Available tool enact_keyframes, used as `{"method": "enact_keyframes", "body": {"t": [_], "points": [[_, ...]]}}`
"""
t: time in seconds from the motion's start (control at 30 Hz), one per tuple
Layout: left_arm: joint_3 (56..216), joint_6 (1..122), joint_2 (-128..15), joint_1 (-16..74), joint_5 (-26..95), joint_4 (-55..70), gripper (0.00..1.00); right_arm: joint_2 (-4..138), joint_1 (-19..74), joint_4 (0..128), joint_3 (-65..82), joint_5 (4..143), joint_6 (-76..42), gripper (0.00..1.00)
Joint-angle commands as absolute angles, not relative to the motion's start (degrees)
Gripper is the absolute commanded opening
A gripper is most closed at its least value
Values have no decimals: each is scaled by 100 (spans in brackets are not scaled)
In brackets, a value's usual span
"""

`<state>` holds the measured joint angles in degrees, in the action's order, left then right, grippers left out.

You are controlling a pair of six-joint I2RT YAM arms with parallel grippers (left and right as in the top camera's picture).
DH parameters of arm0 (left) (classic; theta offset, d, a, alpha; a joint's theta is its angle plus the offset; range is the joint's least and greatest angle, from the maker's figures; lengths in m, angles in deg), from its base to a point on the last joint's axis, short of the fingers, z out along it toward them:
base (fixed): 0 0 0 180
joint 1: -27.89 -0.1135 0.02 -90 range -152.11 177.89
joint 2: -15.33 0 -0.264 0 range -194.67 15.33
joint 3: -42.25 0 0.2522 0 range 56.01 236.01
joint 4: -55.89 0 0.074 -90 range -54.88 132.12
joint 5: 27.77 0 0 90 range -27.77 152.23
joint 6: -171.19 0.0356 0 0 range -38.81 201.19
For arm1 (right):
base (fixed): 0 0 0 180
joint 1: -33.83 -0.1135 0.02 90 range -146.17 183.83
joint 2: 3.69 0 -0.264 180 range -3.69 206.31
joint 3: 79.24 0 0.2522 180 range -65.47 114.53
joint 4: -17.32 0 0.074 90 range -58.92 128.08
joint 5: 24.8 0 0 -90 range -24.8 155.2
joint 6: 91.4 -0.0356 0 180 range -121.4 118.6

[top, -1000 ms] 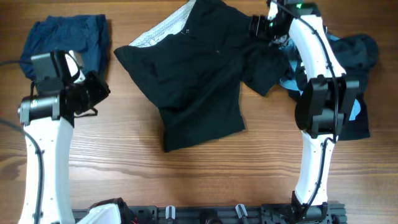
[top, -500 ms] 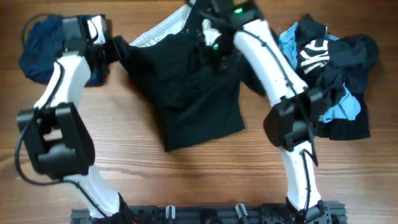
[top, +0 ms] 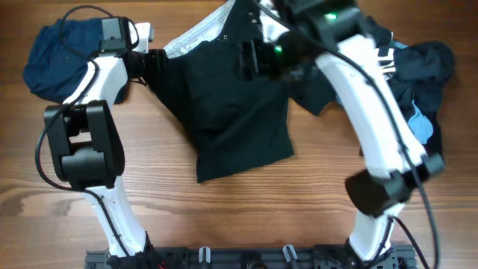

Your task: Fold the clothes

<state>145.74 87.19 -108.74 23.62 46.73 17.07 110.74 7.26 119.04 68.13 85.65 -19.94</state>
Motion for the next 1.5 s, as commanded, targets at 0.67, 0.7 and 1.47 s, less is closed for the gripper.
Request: {"method": "enact_keyframes", "body": {"t": [0.67, 0.7, 1.47], "points": [[14642, 7768, -8775, 1946, 5337, 1403, 4, 10538, -845, 11332, 4056, 8217, -3371, 79], [14642, 7770, -8786, 1946, 5339, 1405, 4, 10545, -1018, 11135, 3836, 8239, -3492, 77], [14642, 7635, -8784, 1824, 5914, 710, 4, 10943, -594, 8200, 992, 8823, -2451, 4]]}}
